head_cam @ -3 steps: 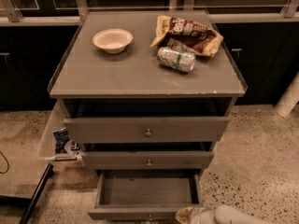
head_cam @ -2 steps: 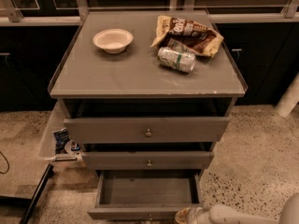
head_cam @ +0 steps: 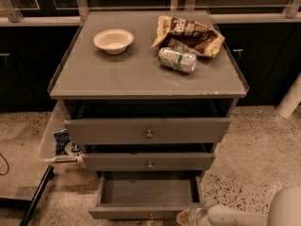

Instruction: Close bottom drawer

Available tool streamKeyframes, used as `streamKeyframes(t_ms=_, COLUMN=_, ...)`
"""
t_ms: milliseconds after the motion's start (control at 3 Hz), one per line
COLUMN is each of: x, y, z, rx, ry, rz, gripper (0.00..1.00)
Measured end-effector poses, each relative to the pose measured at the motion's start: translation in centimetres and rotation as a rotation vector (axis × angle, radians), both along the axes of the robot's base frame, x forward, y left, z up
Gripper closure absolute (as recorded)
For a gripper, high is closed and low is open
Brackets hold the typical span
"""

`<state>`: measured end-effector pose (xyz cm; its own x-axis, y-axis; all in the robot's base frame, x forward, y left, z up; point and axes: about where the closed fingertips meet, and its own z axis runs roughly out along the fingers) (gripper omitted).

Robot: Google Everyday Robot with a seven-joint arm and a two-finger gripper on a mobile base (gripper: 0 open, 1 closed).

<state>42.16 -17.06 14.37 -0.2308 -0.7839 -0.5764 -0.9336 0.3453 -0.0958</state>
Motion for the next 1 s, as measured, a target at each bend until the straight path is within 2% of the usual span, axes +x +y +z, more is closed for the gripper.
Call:
streamKeyframes(t_ms=667, x=0.0, y=0.0, z=0.0, rx=0.0, ry=0.0, rz=0.0, gripper=0.12)
streamKeyframes(t_ms=1000, x=0.21, y=0.1, z=-0.27, rx=0.007, ry=0.005, rz=0.0, gripper=0.0)
